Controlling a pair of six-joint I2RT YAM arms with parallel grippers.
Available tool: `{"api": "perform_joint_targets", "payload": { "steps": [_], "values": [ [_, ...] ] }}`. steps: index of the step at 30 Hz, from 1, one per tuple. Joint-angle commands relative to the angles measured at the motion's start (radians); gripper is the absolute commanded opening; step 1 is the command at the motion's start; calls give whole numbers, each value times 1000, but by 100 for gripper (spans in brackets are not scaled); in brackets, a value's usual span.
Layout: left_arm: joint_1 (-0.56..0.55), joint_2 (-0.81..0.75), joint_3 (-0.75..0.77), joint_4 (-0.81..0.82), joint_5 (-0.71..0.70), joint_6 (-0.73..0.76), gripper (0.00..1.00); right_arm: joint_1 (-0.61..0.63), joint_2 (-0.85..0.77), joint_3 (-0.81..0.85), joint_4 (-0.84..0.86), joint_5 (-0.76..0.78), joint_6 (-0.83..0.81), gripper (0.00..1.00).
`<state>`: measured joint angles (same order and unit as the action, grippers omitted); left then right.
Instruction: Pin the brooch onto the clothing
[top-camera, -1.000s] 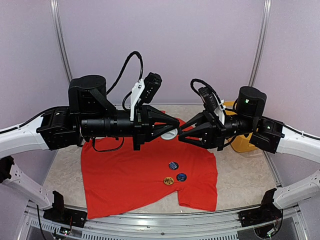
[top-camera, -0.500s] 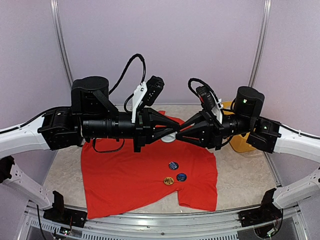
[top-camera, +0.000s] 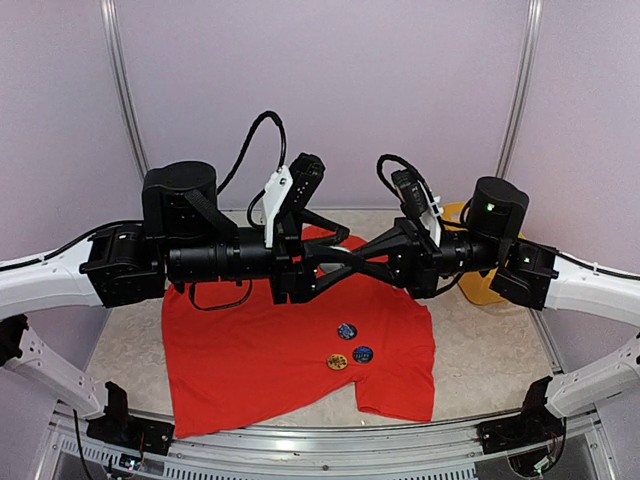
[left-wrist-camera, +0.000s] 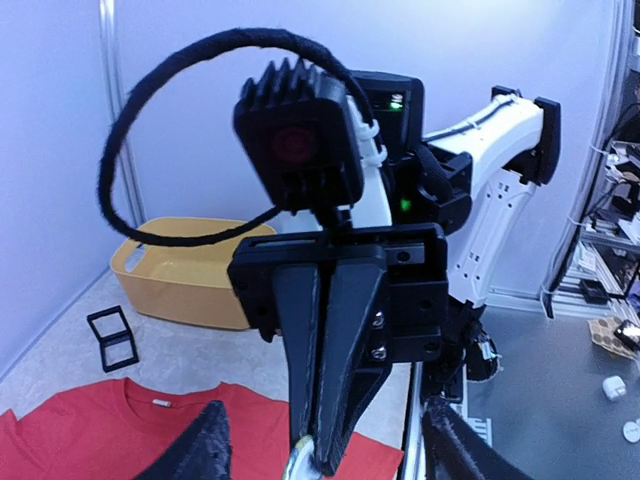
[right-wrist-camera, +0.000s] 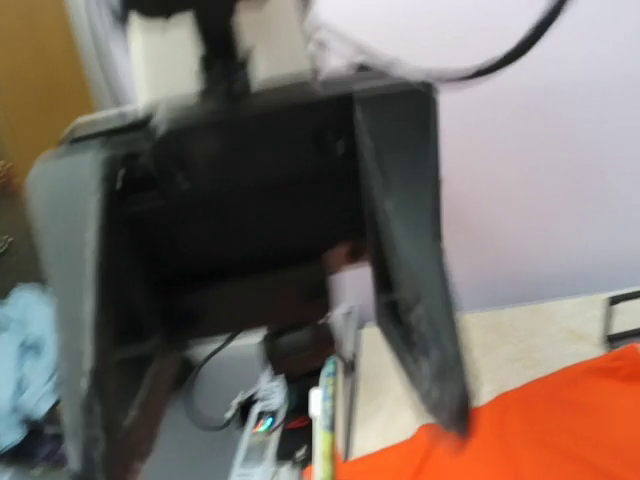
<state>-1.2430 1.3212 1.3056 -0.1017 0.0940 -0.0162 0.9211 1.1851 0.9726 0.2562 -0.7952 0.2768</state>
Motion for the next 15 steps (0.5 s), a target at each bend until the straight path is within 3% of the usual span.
{"api": "perform_joint_targets", "payload": {
  "steps": [1, 4, 6, 15],
  "values": [
    [-5, -127, -216, 343, -196, -10, 67, 9, -59, -113, 298, 163, 145, 0],
    [-5, -256, -464, 697, -158, -14, 68, 16, -60, -209, 594, 210, 255, 0],
    [-6, -288, -545, 814, -135, -25, 66, 29, -47, -244, 711, 241, 261, 0],
    [-3, -172, -390, 627, -66, -60, 60, 66, -31, -250, 773, 242, 223, 0]
  ]
}}
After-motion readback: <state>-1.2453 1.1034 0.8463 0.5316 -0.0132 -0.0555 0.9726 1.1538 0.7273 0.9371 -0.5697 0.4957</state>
